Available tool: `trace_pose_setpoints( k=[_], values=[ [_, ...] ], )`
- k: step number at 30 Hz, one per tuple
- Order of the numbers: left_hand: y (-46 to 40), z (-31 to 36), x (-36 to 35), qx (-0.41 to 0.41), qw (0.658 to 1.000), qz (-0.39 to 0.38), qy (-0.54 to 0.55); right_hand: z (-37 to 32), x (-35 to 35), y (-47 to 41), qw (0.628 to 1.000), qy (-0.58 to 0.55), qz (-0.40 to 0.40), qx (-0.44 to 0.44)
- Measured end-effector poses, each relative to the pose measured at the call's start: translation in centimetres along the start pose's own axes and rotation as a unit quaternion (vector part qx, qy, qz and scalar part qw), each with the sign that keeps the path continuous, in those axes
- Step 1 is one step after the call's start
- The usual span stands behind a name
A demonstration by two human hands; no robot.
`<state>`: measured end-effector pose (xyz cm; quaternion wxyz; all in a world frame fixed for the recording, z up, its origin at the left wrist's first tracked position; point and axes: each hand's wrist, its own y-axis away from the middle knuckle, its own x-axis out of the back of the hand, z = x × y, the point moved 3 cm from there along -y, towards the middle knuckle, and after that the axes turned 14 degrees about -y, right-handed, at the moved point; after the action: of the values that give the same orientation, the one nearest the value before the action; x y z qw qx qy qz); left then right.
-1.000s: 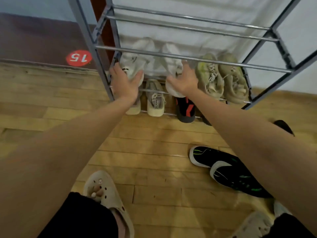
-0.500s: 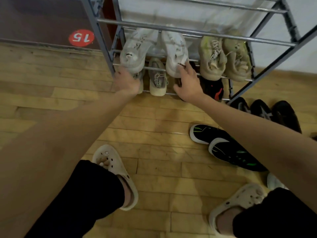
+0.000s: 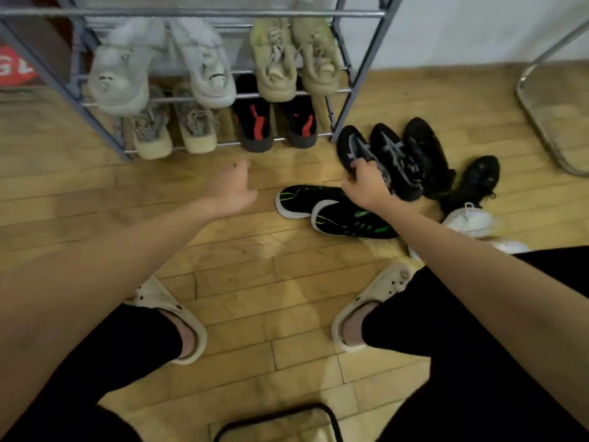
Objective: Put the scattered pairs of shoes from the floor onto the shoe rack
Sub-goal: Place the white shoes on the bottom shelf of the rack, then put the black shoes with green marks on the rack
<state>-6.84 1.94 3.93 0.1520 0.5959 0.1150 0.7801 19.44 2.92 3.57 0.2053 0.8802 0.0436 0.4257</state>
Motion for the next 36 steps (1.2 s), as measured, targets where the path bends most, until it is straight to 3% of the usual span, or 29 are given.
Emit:
trace_pose_setpoints(
  k=[4,10,13,17,19,25,31,36],
  values=[
    [-1.1,2.9,-2.4,-0.048,0.997,-0.049,-0.025,7.4,-0.8,0.4,0.974,-0.127,0.005,-0.188],
    [-4.3,4.9,-6.5,-0.098,0.981,-0.124,-0.108,10.6,-5.8,0.6,0.862,-0.356,0.077,-0.353],
    [-6.6,6.3,-8.3,-0.12,0.972,-0.155,-0.126,9.1,-9.1,-0.1,0.805,-0.423,0.079,-0.408],
    [-9.1,8.1,-9.7,-0.141,0.969,-0.135,-0.154,8.6,-13.5,-3.0,0.729,-0.523,0.083,-0.434],
    [-10.1,8.4,-10.8,-0.143,0.965,-0.133,-0.173,8.5,-13.9,-3.9,0.711,-0.539,0.095,-0.442],
    [-11.0,8.4,-13.7,-0.143,0.954,-0.143,-0.222,8.3,-12.1,-2.9,0.69,-0.547,0.132,-0.456],
    [-10.7,8.6,-15.0,-0.128,0.952,-0.124,-0.249,9.2,-11.0,2.2,0.745,-0.503,0.09,-0.429],
    [-9.1,8.8,-14.5,-0.124,0.956,-0.131,-0.233,9.5,-9.0,3.8,0.76,-0.491,0.046,-0.423]
  ],
)
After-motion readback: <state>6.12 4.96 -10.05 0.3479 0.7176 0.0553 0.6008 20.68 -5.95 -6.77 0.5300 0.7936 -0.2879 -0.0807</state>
